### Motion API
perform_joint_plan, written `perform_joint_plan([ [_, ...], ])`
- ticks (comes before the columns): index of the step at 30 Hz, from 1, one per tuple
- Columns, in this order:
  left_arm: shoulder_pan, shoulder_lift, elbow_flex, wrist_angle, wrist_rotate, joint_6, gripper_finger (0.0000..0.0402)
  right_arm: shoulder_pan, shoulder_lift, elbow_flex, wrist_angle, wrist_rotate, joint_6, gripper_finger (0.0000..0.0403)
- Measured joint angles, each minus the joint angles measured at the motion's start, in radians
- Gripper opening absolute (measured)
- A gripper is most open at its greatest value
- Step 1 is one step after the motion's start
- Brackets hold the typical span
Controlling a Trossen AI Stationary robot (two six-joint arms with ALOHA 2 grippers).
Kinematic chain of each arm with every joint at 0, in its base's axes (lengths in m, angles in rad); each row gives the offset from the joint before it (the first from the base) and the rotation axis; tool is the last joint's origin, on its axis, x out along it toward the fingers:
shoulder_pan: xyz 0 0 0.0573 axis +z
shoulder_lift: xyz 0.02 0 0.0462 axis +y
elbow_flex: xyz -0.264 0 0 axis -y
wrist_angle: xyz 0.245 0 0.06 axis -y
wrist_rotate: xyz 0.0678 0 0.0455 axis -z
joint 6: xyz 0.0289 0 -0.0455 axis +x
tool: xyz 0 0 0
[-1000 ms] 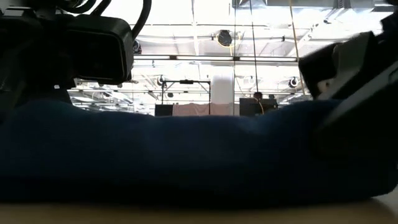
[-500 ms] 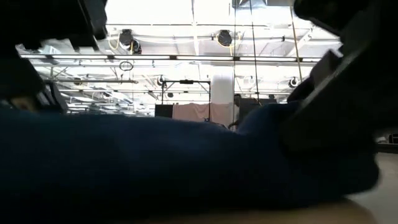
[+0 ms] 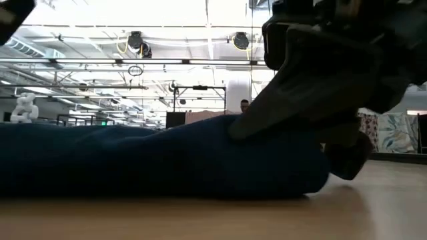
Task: Roll towel into tight, uniform cylinder
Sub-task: Roll the blue cloth napkin
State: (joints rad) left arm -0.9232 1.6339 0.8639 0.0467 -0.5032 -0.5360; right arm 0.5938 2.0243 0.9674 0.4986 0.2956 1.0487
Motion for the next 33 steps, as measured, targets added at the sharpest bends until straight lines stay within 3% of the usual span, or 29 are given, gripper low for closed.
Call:
perform_joint_plan([
  [3,-0.046,0.061,0.0,0.001,-0.085,-0.006,0.0242,-0.003,-0.001,0.0,0.006,-0.013,0.019,0.0008],
  [9,-0.066,0.184,0.0,-0.003,-0.246,0.068,0.0326,-0.004,-0.001,0.0,0.003,-0.016,0.032,0.0008],
  [12,-0.056,0.23,0.0,-0.003,-0.253,0.128,0.0358,-0.004,-0.001,0.0,-0.002,-0.016,0.04,0.0008],
  [15,-0.035,0.255,0.0,-0.021,-0.24,0.126,0.0356,-0.004,-0.001,0.0,-0.002,-0.016,0.04,0.0008],
  [20,0.004,0.259,0.002,-0.047,-0.227,0.121,0.0274,-0.003,-0.002,0.0,-0.002,-0.04,0.04,0.0008],
  [24,0.029,0.236,0.01,-0.071,-0.18,0.124,0.0164,-0.003,-0.002,0.0,-0.001,-0.062,0.038,0.0008],
  [29,0.05,0.159,0.032,-0.117,-0.044,0.096,0.0021,-0.002,-0.004,-0.001,0.002,-0.114,0.008,0.0012],
  [33,0.089,0.087,0.03,-0.143,0.043,0.026,0.002,-0.002,-0.011,-0.001,0.01,-0.163,-0.034,0.0035],
])
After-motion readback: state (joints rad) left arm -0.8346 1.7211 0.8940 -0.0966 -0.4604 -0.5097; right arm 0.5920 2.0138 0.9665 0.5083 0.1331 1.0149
